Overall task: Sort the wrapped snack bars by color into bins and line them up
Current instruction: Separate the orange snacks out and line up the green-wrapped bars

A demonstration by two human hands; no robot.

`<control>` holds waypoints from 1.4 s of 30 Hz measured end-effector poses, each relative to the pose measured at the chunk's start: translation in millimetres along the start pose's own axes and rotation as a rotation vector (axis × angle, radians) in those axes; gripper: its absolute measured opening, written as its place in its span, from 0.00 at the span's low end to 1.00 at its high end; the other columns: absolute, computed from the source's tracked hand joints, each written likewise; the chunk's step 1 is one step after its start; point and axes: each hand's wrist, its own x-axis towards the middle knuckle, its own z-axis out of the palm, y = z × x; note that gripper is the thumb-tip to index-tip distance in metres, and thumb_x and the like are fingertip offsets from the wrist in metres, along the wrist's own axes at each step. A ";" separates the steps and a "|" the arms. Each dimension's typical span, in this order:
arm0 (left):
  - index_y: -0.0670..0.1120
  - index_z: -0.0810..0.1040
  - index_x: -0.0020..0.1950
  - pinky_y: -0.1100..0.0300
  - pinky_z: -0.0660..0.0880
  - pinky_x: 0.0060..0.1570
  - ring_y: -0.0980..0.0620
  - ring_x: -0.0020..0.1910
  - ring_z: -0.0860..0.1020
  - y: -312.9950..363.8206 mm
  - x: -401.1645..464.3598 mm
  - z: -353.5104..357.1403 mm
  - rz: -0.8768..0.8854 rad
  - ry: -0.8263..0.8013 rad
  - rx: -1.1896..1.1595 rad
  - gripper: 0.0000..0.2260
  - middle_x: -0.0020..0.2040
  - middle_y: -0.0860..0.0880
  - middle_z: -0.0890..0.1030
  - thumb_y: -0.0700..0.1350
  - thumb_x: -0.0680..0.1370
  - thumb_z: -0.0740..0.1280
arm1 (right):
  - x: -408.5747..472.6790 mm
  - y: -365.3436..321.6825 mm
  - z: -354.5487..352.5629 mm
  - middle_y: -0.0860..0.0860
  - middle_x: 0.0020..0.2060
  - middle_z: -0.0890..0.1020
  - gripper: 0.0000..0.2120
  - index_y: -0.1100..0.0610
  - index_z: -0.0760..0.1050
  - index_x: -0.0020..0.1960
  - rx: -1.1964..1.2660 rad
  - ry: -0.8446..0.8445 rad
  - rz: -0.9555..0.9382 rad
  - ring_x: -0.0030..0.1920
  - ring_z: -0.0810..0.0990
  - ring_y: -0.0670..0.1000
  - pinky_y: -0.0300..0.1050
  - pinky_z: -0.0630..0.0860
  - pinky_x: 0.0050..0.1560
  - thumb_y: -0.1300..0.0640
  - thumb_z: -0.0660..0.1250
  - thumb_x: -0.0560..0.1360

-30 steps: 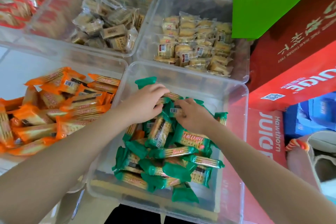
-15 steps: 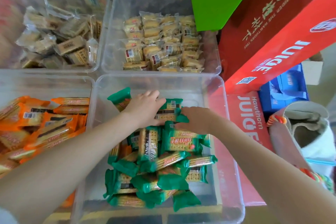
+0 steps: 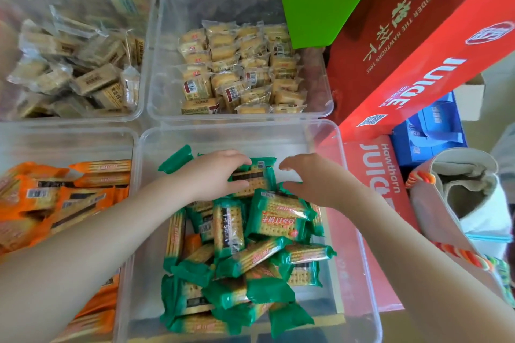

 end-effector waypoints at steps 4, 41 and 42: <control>0.52 0.64 0.71 0.59 0.66 0.64 0.55 0.66 0.68 7.0 -1.7 0.9 0.015 0.039 -0.099 0.21 0.71 0.55 0.65 0.53 0.79 0.60 | 0.8 -6.2 13.6 0.54 0.55 0.77 0.16 0.55 0.69 0.64 -0.261 -0.064 0.028 0.52 0.78 0.57 0.47 0.73 0.44 0.51 0.59 0.78; 0.55 0.76 0.49 0.57 0.72 0.54 0.54 0.49 0.80 14.8 -57.0 3.1 -0.439 0.184 -1.167 0.03 0.47 0.53 0.83 0.47 0.78 0.64 | 19.3 -2.5 48.7 0.57 0.60 0.74 0.23 0.59 0.64 0.67 -0.018 -0.012 0.103 0.60 0.73 0.59 0.51 0.71 0.57 0.60 0.65 0.74; 0.55 0.76 0.50 0.54 0.72 0.57 0.53 0.50 0.80 13.7 -56.0 4.0 -0.447 0.194 -1.195 0.04 0.48 0.52 0.83 0.47 0.78 0.63 | 19.2 -2.4 50.2 0.57 0.59 0.74 0.23 0.59 0.64 0.67 -0.058 -0.016 0.102 0.59 0.73 0.59 0.51 0.71 0.56 0.62 0.64 0.73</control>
